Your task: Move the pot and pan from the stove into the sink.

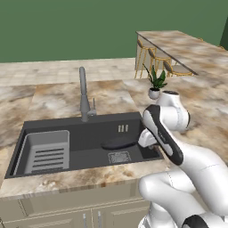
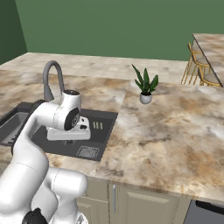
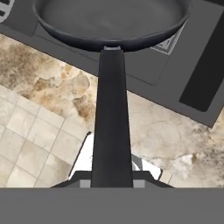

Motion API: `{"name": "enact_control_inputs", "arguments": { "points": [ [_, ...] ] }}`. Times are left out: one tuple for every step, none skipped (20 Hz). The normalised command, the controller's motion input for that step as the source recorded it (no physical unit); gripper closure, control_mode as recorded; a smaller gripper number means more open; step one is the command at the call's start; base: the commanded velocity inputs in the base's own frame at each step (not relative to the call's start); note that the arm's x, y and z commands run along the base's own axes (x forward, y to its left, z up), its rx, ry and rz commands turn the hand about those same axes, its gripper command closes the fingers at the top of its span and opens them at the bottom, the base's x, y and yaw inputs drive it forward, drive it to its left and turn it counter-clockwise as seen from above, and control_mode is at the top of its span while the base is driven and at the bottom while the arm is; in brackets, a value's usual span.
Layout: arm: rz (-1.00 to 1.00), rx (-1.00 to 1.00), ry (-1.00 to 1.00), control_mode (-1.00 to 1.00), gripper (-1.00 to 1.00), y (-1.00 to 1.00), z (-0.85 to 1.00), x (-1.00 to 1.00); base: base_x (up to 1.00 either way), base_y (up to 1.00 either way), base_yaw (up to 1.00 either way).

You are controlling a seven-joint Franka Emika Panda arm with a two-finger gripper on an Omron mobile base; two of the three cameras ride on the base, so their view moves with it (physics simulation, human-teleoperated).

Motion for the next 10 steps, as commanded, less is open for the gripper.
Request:
{"name": "enact_control_inputs", "arguments": {
  "points": [
    [0.02, 0.00, 0.02, -1.00, 1.00, 0.00, -0.11, 0.39, 0.00, 0.00, 0.00],
    [0.02, 0.00, 0.01, -1.00, 1.00, 0.00, -0.12, 0.39, 0.00, 0.00, 0.00],
    [0.02, 0.00, 0.01, -1.00, 1.00, 0.00, -0.14, 0.38, 0.00, 0.00, 0.00],
    [0.02, -0.01, 0.00, -1.00, 1.00, 0.00, -0.16, 0.39, 0.00, 0.00, 0.00],
    [0.01, -0.01, 0.00, -1.00, 1.00, 0.00, -0.16, 0.40, 0.00, 0.00, 0.00],
    [0.01, -0.01, 0.00, -1.00, 1.00, 0.00, -0.18, 0.40, 0.00, 0.00, 0.00],
    [0.01, -0.02, 0.00, -1.00, 1.00, 0.00, -0.19, 0.41, 0.00, 0.00, 0.00],
    [0.01, -0.02, 0.00, -1.00, 1.00, 0.01, -0.21, 0.39, 0.00, 0.00, 0.00],
    [0.02, -0.04, 0.00, -1.00, 1.00, 0.03, -0.24, 0.39, 0.00, 0.00, 0.00],
    [0.02, -0.05, 0.00, -1.00, 1.00, 0.05, -0.31, 0.38, 0.00, 0.00, 0.00]
  ]
}}
